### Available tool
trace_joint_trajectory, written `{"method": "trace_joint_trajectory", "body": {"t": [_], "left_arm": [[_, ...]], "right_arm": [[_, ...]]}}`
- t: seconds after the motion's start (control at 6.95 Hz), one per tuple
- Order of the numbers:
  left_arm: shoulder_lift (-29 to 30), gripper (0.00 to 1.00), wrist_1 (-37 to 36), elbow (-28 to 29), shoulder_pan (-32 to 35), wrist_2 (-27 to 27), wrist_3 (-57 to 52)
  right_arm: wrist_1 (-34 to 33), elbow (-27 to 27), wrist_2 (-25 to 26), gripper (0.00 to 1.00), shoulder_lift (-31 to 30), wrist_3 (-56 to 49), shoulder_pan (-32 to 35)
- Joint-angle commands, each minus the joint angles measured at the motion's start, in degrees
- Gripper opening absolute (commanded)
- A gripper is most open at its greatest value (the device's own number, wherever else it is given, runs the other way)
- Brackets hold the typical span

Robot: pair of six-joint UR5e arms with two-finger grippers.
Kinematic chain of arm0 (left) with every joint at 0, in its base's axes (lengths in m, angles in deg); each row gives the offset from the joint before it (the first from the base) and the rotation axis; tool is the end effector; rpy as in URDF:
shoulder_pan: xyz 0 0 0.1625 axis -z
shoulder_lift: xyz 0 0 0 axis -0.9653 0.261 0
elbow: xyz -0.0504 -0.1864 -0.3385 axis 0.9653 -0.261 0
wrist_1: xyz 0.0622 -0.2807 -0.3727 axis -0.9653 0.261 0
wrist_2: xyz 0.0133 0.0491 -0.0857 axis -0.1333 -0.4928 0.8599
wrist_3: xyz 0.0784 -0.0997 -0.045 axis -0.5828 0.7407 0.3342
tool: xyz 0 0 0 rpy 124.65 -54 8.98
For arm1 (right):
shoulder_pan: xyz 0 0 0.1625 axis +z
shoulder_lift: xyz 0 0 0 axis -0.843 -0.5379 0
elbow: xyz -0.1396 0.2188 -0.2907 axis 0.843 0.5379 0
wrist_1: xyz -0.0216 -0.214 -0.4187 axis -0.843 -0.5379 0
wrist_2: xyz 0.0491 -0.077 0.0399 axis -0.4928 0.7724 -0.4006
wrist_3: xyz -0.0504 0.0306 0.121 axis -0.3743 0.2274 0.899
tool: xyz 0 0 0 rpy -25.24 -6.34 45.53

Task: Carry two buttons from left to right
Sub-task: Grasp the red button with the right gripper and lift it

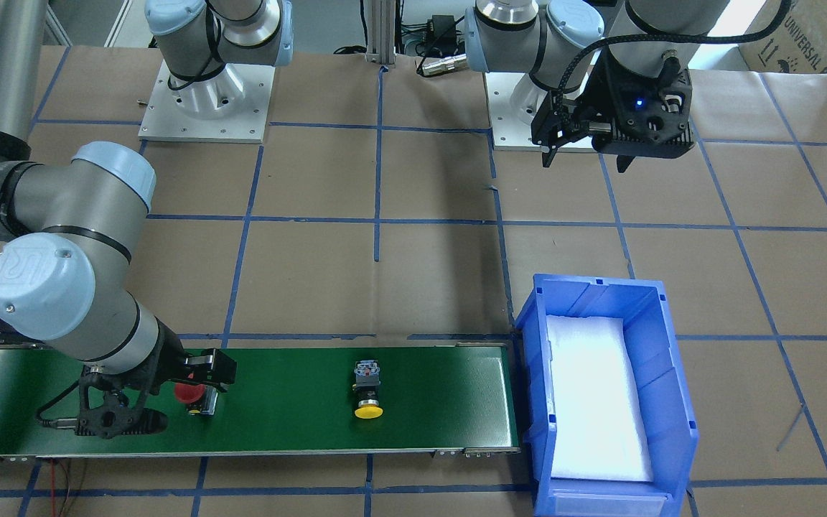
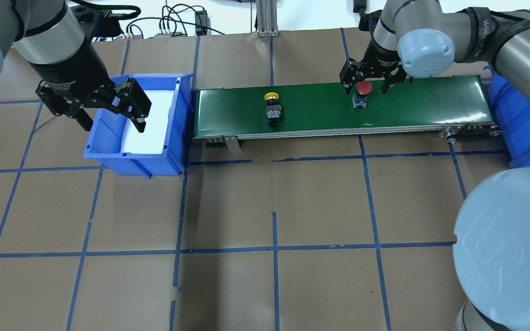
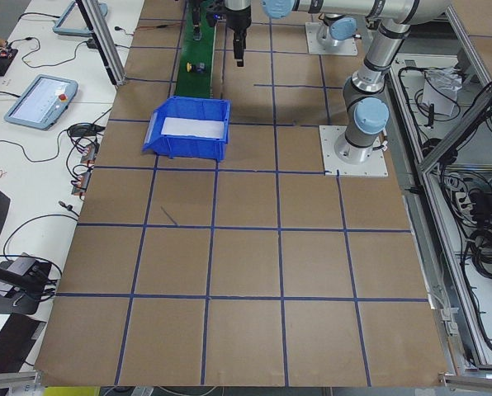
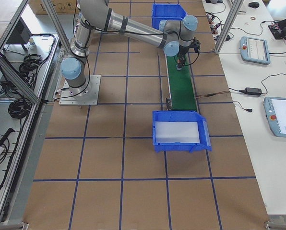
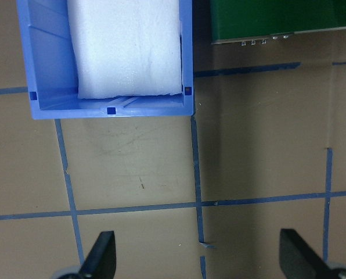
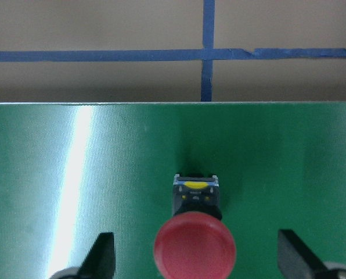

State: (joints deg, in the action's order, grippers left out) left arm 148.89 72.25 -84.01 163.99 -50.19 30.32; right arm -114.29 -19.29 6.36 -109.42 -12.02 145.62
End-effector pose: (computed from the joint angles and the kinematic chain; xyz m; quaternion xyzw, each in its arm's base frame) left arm -0.1226 -0.5322 0.4318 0.0332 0.9986 0.0393 0.0076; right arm 0.1218 -0.7128 0.2034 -0.0086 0.9991 -0.0087 0.0414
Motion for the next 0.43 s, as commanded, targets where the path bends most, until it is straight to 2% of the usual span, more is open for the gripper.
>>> {"method": "trace_joint_trajectory", "body": {"t": [0.0, 0.14, 0.29], "left_arm": [[0.0, 1.0, 0.45, 0.08, 0.17, 0.29, -0.01], [-0.09, 1.0, 0.27, 0.16, 0.17, 0.37, 0.25], [-0.09, 1.0, 0.1, 0.08, 0.52, 0.29, 0.25]], "right_arm": [[-0.22, 0.66, 0.3, 0.55, 0.27, -0.2, 0.0], [-0.13, 0.83, 1.87, 0.24, 0.1, -0.37, 0.0], [-0.05, 0.92, 2.41, 0.09, -0.51, -0.72, -0.17]]}}
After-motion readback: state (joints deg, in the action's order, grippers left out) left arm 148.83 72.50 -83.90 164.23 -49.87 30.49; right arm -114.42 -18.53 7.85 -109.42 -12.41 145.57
